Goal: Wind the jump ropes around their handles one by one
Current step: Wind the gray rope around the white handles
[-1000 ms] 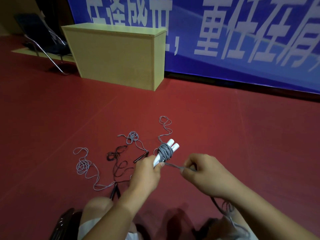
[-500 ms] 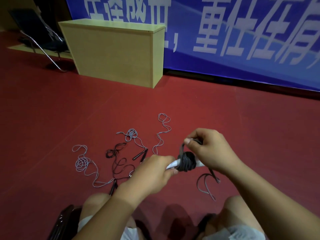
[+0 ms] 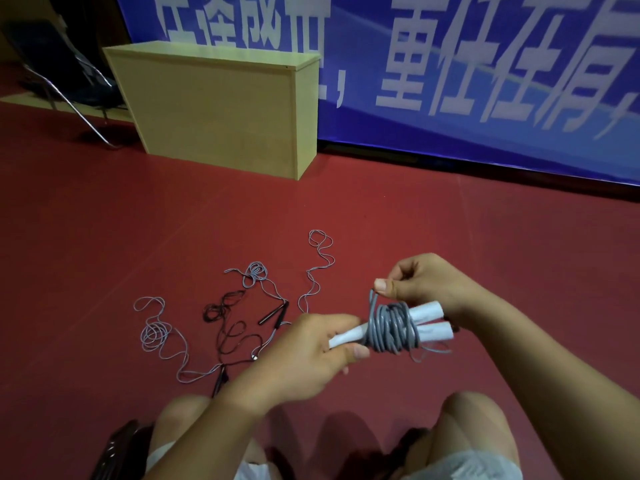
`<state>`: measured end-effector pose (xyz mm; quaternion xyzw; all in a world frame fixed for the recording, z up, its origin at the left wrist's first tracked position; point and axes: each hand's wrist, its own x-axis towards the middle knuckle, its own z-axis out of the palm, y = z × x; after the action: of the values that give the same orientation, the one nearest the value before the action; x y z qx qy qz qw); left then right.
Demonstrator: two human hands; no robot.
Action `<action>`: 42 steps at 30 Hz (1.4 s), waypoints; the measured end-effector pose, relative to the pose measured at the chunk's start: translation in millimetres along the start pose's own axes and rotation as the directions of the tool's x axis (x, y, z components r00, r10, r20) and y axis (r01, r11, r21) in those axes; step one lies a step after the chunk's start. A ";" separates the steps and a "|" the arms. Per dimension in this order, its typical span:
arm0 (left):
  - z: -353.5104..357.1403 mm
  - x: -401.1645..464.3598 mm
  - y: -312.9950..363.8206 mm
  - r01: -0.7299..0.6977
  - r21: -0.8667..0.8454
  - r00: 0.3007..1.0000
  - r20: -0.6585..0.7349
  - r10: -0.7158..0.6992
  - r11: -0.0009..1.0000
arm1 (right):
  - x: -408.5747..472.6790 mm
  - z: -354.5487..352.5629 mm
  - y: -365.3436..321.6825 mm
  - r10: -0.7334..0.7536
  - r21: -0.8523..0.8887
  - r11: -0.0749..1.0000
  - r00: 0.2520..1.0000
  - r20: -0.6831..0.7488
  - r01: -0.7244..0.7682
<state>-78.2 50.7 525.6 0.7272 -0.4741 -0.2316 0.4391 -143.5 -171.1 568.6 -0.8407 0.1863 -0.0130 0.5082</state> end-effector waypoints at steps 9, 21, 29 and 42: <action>6.5 5.2 3.9 0.011 -0.350 0.986 -0.153 -0.068 0.937 | -8.9 34.4 13.5 -0.070 0.126 0.990 0.998 0.003 0.069; 2.6 15.5 -26.1 0.088 -0.336 0.758 -0.588 -0.282 0.938 | -29.9 50.7 12.6 -0.244 -0.438 0.866 0.969 0.048 0.240; 2.8 18.2 -40.8 0.184 -0.372 0.683 -0.616 -0.391 0.910 | -41.5 54.6 -2.5 -0.299 -0.526 0.808 0.954 0.023 0.266; 3.6 12.6 -35.7 0.406 0.007 0.788 -0.509 -0.347 0.914 | -40.7 58.1 -10.1 -0.395 -0.632 0.670 0.908 0.142 0.390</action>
<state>-57.9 43.9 494.1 0.8659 -0.2027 -0.0914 0.4480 -166.1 -104.2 556.1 -0.9835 -0.0039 -0.0596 0.1706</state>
